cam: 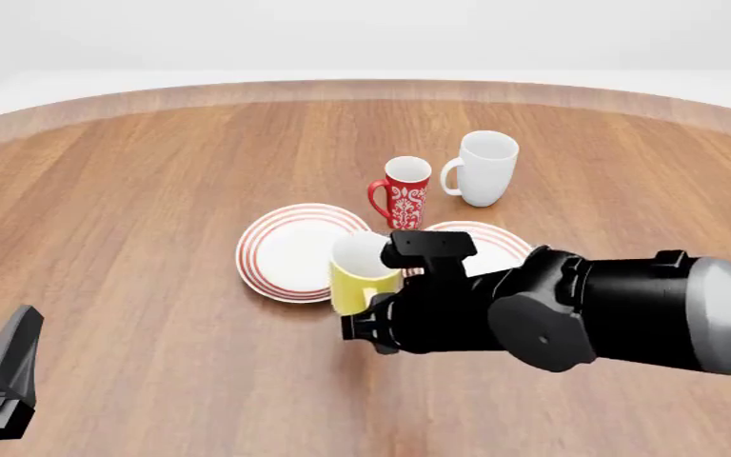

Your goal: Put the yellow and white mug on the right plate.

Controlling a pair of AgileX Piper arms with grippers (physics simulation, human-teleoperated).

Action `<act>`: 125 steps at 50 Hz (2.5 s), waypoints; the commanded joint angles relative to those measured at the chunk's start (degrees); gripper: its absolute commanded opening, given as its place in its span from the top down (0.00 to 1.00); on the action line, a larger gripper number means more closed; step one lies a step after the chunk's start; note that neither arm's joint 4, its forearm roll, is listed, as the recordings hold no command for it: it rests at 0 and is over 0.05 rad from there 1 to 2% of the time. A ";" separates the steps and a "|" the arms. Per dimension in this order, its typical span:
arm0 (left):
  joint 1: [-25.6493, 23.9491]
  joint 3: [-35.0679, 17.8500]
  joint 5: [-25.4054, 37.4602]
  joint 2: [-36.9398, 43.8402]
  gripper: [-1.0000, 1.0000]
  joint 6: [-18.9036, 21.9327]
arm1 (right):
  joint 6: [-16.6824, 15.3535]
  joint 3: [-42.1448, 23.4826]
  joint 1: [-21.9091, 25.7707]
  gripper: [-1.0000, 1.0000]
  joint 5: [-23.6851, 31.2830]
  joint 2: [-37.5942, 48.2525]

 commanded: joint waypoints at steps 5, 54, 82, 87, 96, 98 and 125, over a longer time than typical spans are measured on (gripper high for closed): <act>0.00 0.00 0.00 0.00 0.00 0.00 | -3.57 -3.70 -2.22 1.00 4.87 -2.26; 0.00 0.00 0.00 0.00 0.00 0.00 | -9.75 0.71 -12.91 1.00 5.98 -8.34; 0.00 0.00 0.00 0.00 0.00 0.00 | -11.74 4.59 -18.70 1.00 4.05 -10.99; 0.00 0.00 0.00 0.00 0.00 0.00 | -12.17 4.93 -19.71 1.00 3.57 -11.03; 0.00 0.00 0.00 0.00 0.00 0.00 | -12.53 5.69 -20.60 1.00 2.13 -10.57; 0.00 0.00 0.00 0.00 0.00 0.00 | -12.56 6.38 -20.94 1.00 1.43 -10.36; 0.00 0.00 0.00 0.00 0.00 0.00 | -14.00 8.40 -23.94 1.00 -3.16 -7.21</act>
